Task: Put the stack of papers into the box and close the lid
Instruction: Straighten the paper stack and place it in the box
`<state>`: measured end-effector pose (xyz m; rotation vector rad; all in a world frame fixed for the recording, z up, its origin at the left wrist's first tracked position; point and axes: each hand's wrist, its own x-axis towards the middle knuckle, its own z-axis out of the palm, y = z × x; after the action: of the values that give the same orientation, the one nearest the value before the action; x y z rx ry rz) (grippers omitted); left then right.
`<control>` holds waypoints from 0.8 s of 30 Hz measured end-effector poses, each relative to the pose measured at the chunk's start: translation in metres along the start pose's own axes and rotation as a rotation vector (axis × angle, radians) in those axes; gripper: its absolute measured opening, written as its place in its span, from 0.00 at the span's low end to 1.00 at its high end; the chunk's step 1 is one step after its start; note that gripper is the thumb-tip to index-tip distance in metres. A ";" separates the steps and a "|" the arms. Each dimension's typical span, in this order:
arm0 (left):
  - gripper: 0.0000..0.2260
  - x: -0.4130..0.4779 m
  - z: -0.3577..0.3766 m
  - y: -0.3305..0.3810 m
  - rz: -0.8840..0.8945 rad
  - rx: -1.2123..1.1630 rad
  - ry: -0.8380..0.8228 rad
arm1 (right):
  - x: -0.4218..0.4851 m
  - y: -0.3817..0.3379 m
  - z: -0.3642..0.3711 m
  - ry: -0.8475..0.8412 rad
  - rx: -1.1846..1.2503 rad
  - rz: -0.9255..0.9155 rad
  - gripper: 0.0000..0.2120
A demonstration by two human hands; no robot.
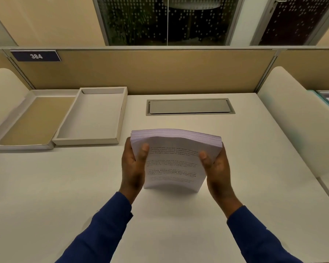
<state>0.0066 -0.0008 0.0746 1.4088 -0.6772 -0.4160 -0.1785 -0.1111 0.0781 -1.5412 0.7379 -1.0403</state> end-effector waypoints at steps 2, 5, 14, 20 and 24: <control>0.25 -0.009 -0.010 -0.021 -0.034 0.093 -0.084 | -0.011 0.018 -0.005 -0.048 -0.094 0.044 0.23; 0.23 -0.015 -0.017 -0.041 -0.082 0.211 -0.133 | -0.017 0.036 -0.009 -0.073 -0.173 0.132 0.20; 0.20 -0.015 -0.014 -0.055 -0.074 0.132 -0.115 | -0.011 0.047 -0.017 -0.082 -0.131 0.164 0.19; 0.18 -0.022 -0.019 -0.072 -0.171 0.220 -0.154 | -0.017 0.077 -0.020 -0.158 -0.187 0.266 0.22; 0.16 -0.024 -0.022 -0.082 -0.208 0.268 -0.132 | -0.010 0.072 -0.017 -0.152 -0.196 0.265 0.23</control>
<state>0.0133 0.0195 -0.0110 1.7253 -0.7155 -0.6032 -0.1925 -0.1260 0.0061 -1.6162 0.9297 -0.6625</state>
